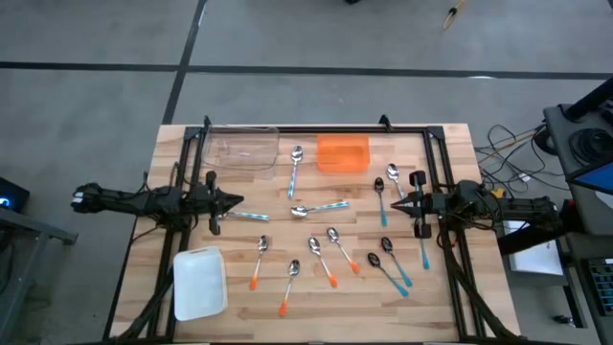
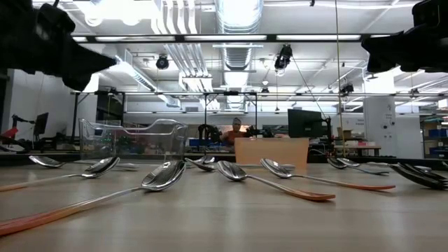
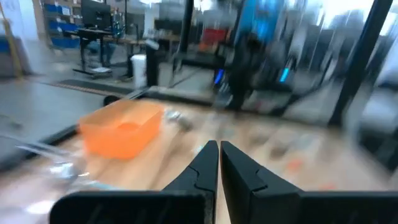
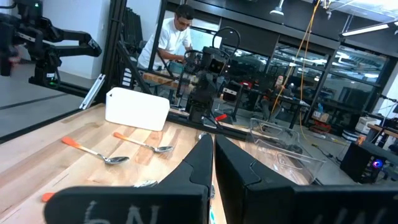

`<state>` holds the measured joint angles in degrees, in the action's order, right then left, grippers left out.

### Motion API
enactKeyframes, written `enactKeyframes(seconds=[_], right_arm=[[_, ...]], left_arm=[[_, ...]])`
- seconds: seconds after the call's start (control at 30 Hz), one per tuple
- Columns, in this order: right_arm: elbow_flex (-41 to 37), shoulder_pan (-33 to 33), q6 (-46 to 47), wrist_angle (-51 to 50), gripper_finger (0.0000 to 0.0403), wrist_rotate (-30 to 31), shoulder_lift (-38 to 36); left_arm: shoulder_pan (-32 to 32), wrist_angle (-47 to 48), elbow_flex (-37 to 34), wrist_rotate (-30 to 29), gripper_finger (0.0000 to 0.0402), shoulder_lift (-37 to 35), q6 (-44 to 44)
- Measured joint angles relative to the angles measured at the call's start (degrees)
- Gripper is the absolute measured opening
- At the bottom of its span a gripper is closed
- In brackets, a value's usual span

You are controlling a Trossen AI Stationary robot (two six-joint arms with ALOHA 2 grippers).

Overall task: Sort silverware by color (type)
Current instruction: Put the blue spoon into the transparent bin

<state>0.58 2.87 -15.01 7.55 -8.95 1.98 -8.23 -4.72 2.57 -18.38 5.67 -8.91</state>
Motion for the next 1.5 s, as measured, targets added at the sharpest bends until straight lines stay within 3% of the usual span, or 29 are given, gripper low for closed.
enactKeyframes(seconds=[0.1,0.17,0.27,0.37,0.47,0.57,0.73,0.83,0.93,1.07,1.2,1.37,1.5], right_arm=[[-0.01,0.0,0.0,0.08,0.0009,-0.01,0.0],[0.0,0.0,0.17,0.13,0.0009,-0.02,-0.02],[-0.02,0.0,8.33,5.8,0.0009,0.56,0.18],[-0.02,0.0,21.31,17.1,0.0009,5.71,1.29],[-0.02,0.02,27.81,23.65,0.0009,10.88,4.22],[0.32,0.02,31.21,24.25,0.0009,15.9,7.92],[4.06,0.15,32.21,20.91,0.0009,24.19,16.49],[8.37,0.77,34.8,13.97,0.0009,30.39,20.92],[14.59,2.62,38.54,0.2,0.0009,34.33,24.05],[23.79,6.57,43.2,-18.06,0.0009,35.46,28.43],[31.43,10.53,46.48,-29.73,0.0009,35.98,32.84],[37.66,14.77,46.67,-34.54,0.0009,35.74,38.69],[41.62,18.49,46.67,-35.98,0.0009,30.54,43.94]], left_arm=[[0.0,-5.7,0.04,1.4,0.0,-0.02,-15.19],[0.03,-9.99,0.04,-0.85,0.0,0.07,-19.3],[0.11,-14.04,0.04,-5.93,0.0,0.12,-19.12],[0.03,-20.21,-0.59,-4.02,0.0,2.35,-16.64],[0.0,-27.61,-1.29,-1.51,0.0,7.12,-14.67],[0.0,-35.11,-0.99,-0.52,0.0,12.4,-12.14],[0.0,-37.49,1.86,-0.38,0.0,19.55,-11.1],[0.0,-37.34,3.82,-0.06,0.0,23.26,-11.15],[0.0,-37.36,5.52,-0.05,0.0,26.77,-11.51],[0.03,-37.25,7.44,-0.07,0.0,30.68,-11.06],[0.07,-37.06,8.46,-1.27,0.0,33.98,-6.11],[0.09,-37.25,10.8,-2.46,0.0,37.21,-2.57],[0.38,-37.36,14.06,-3.89,0.0,39.64,2.24]])
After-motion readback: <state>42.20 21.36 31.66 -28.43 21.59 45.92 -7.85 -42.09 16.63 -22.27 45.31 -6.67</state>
